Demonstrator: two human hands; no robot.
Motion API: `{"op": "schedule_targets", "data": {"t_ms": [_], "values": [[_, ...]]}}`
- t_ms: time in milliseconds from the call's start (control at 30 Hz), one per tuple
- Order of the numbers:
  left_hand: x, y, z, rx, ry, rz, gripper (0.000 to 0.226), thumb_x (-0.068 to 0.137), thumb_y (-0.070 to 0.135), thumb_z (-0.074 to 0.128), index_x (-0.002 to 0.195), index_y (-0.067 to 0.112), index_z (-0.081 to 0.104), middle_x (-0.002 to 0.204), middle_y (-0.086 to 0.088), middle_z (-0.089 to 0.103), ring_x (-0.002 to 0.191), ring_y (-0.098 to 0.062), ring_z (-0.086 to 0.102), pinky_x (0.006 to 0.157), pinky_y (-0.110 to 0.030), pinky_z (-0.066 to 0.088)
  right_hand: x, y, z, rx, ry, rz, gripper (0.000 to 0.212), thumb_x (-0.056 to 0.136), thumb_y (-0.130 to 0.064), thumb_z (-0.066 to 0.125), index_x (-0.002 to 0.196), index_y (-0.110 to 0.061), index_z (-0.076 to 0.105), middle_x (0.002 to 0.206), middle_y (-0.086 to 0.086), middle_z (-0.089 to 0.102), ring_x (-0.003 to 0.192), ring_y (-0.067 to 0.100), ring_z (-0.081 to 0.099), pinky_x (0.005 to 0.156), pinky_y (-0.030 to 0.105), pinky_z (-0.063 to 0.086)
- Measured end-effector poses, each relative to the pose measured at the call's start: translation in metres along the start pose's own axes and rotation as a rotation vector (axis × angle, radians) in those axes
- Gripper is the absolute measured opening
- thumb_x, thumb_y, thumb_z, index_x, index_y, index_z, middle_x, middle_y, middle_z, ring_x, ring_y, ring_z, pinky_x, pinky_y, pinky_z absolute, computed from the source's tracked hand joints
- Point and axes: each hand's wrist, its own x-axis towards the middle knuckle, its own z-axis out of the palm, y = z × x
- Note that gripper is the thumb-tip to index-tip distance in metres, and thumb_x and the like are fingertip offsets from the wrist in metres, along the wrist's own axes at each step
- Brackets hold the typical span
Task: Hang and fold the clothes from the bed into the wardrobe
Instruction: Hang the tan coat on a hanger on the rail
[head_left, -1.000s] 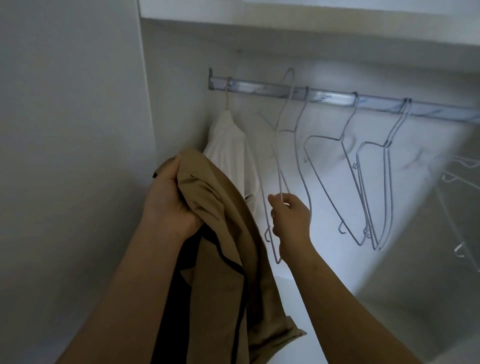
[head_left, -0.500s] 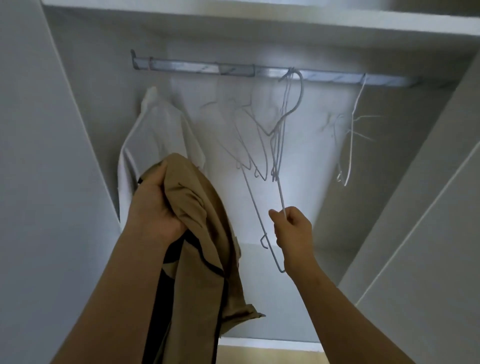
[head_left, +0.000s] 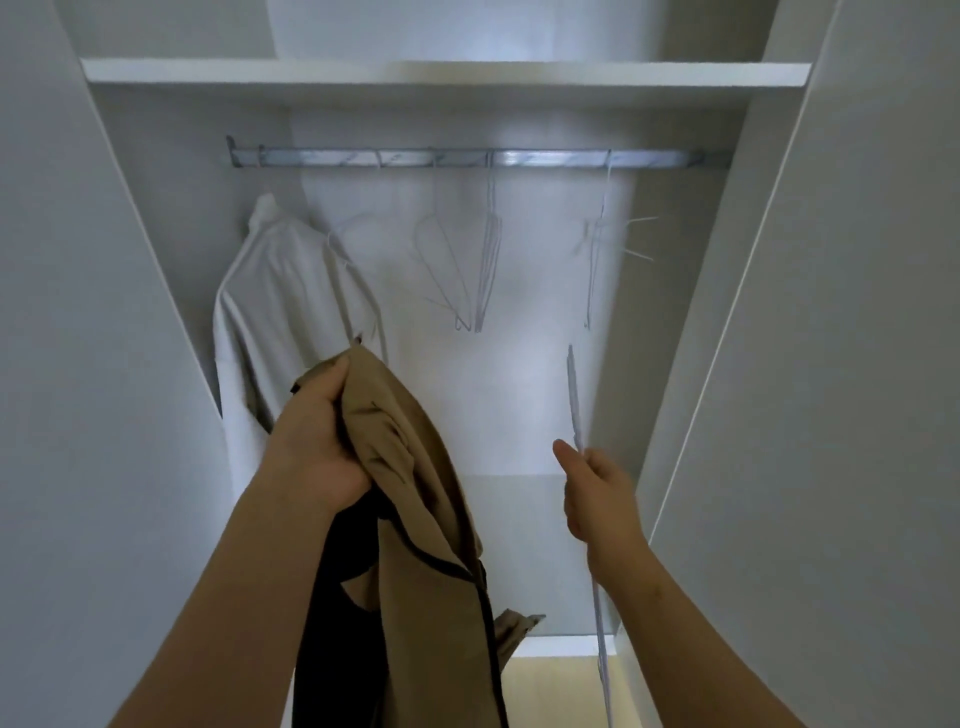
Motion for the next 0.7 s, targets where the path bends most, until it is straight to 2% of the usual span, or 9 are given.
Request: {"op": "schedule_targets", "data": {"t_ms": [33, 67, 100, 167, 233, 333, 500, 600, 700], "values": [[0.000, -0.002, 0.006, 0.266, 0.087, 0.066, 0.086, 0.098, 0.036, -0.005, 0.102, -0.040, 0.034, 0.107, -0.062, 0.027, 0.115, -0.062, 0.035, 0.094, -0.031, -0.036, -0.003, 0.001, -0.004, -0.015, 0.026, -0.003, 0.038, 0.091, -0.031, 0.057, 0.063, -0.016, 0.037, 0.049, -0.002, 0.031, 0.039, 0.006, 0.025, 0.035, 0.016, 0.026], [0.010, -0.003, 0.009, 0.364, 0.240, -0.009, 0.085, 0.101, 0.040, 0.005, 0.088, -0.032, 0.050, 0.093, -0.052, 0.046, 0.099, -0.055, 0.052, 0.036, -0.019, 0.042, -0.006, 0.001, -0.007, -0.030, 0.046, -0.012, 0.037, 0.091, -0.034, 0.055, 0.064, -0.015, 0.038, 0.050, -0.001, 0.030, 0.040, 0.007, 0.026, 0.036, 0.017, 0.026], [0.007, -0.005, 0.012, 0.216, 0.383, -0.051, 0.072, 0.101, 0.040, 0.016, 0.087, -0.017, 0.057, 0.089, -0.035, 0.055, 0.091, -0.040, 0.058, 0.089, -0.038, 0.046, -0.008, 0.001, -0.009, -0.038, 0.064, -0.018, 0.036, 0.092, -0.037, 0.053, 0.067, -0.014, 0.039, 0.052, 0.000, 0.030, 0.042, 0.008, 0.026, 0.037, 0.017, 0.027], [0.000, -0.006, 0.019, 0.195, 0.503, 0.098, 0.040, 0.100, 0.035, 0.030, 0.095, 0.006, 0.056, 0.093, -0.011, 0.057, 0.084, -0.023, 0.056, 0.086, -0.039, 0.046, -0.010, 0.000, -0.009, -0.029, 0.093, -0.009, 0.038, 0.093, -0.040, 0.049, 0.067, -0.016, 0.038, 0.051, -0.001, 0.029, 0.043, 0.009, 0.026, 0.037, 0.017, 0.026], [-0.006, -0.010, 0.019, 0.209, 0.506, 0.135, 0.027, 0.098, 0.031, 0.039, 0.099, 0.011, 0.057, 0.094, -0.007, 0.059, 0.083, -0.020, 0.058, 0.072, -0.036, 0.050, -0.012, -0.001, -0.008, -0.025, 0.097, -0.002, 0.041, 0.094, -0.043, 0.045, 0.063, -0.019, 0.036, 0.050, -0.003, 0.029, 0.042, 0.008, 0.026, 0.037, 0.017, 0.026], [-0.016, -0.006, 0.019, 0.182, 0.483, 0.032, 0.036, 0.088, 0.037, 0.057, 0.108, 0.007, 0.062, 0.104, -0.012, 0.063, 0.097, -0.027, 0.061, 0.069, -0.041, 0.051, -0.015, 0.000, -0.008, -0.056, 0.077, -0.027, 0.045, 0.096, -0.044, 0.039, 0.060, -0.018, 0.038, 0.050, -0.004, 0.032, 0.044, 0.008, 0.028, 0.040, 0.019, 0.027], [-0.013, 0.010, 0.026, 0.406, 0.495, -0.074, 0.014, 0.086, 0.017, 0.061, 0.087, 0.003, 0.063, 0.080, -0.013, 0.068, 0.070, -0.026, 0.066, 0.049, -0.033, 0.055, -0.018, -0.004, -0.012, -0.097, 0.058, -0.120, 0.042, 0.097, -0.030, 0.042, 0.060, -0.016, 0.055, 0.048, -0.004, 0.037, 0.048, 0.009, 0.034, 0.050, 0.023, 0.031], [-0.004, 0.024, 0.031, 0.513, 0.552, -0.186, 0.016, 0.087, 0.017, 0.060, 0.087, 0.001, 0.062, 0.084, -0.015, 0.066, 0.074, -0.028, 0.063, 0.056, -0.039, 0.049, -0.017, -0.010, -0.014, -0.169, 0.033, -0.224, 0.042, 0.092, -0.018, 0.045, 0.051, -0.017, 0.053, 0.043, -0.009, 0.042, 0.051, 0.010, 0.039, 0.054, 0.024, 0.034], [0.009, 0.041, 0.032, 0.613, 0.601, -0.228, 0.019, 0.088, 0.020, 0.061, 0.087, 0.000, 0.060, 0.089, -0.016, 0.062, 0.078, -0.030, 0.059, 0.059, -0.041, 0.046, -0.017, -0.014, -0.014, -0.136, -0.014, -0.235, 0.049, 0.091, -0.013, 0.044, 0.043, -0.021, 0.051, 0.040, -0.008, 0.039, 0.044, 0.006, 0.035, 0.048, 0.020, 0.031]]}}
